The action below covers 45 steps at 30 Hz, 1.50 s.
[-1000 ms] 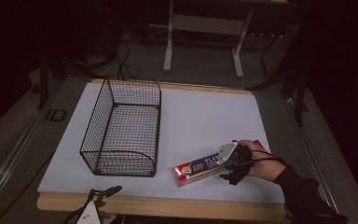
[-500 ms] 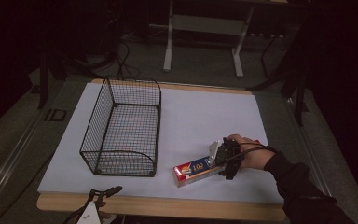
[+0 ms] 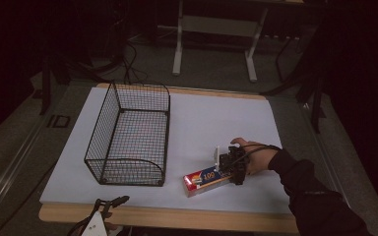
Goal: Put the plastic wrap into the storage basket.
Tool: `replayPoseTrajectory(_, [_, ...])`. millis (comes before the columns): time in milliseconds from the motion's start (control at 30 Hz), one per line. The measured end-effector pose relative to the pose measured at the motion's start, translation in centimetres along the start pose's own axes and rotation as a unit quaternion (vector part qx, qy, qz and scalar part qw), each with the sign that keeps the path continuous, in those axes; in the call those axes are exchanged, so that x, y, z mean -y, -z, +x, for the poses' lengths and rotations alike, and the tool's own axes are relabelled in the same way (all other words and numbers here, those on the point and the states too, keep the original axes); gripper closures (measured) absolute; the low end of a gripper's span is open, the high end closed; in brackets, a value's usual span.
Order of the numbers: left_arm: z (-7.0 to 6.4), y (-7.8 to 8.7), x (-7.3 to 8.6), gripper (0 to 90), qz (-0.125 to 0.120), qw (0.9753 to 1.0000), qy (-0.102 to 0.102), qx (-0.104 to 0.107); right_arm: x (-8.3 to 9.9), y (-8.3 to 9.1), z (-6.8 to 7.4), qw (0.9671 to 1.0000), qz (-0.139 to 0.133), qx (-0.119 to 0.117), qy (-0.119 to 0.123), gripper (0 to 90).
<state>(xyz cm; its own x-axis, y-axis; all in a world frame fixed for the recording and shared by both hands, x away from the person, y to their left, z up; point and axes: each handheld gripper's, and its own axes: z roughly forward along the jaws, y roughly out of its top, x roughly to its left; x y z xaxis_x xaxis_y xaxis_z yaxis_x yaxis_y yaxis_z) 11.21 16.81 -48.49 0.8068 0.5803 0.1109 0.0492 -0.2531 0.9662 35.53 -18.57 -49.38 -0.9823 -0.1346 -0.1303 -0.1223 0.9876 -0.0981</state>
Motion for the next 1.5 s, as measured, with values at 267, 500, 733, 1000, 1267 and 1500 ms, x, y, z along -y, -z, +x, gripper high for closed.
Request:
replayPoseTrajectory(267, [0.2, -0.1, 0.1, 0.1, 0.003, 1.0, 0.004, -0.003, -0.8, -0.9, -0.2, 0.9995, 0.009, -0.024, 0.018, 28.0])
replayPoseTrajectory(500, [0.2, -0.1, 0.1, 0.1, 0.004, 1.0, 0.004, -0.005, -0.7, -0.9, -0.2, 0.9994, 0.008, -0.023, 0.026, 29.6])
replayPoseTrajectory(733, [0.3, -0.1, 0.1, 0.1, 0.004, 1.0, 0.005, -0.006, -0.9, -0.3, 0.5, 0.9984, 0.026, -0.006, 0.049, 35.2])
replayPoseTrajectory(1000, [0.3, -0.1, 0.1, 0.1, 0.003, 1.0, 0.007, -0.007, -0.6, 1.1, 1.0, 0.9994, 0.013, -0.007, 0.03, 36.6])
replayPoseTrajectory(1267, [0.3, -0.1, 0.1, 0.1, 0.002, 0.9999, 0.007, -0.007, -0.2, 3.2, -0.1, 0.9994, -0.015, -0.01, -0.031, 37.6])
replayPoseTrajectory(1500, [0.3, 0.0, 0.1, 0.1, 0.002, 1.0, 0.006, -0.007, 0.0, 4.7, -1.5, 0.9923, -0.05, 0.002, -0.114, 37.9])
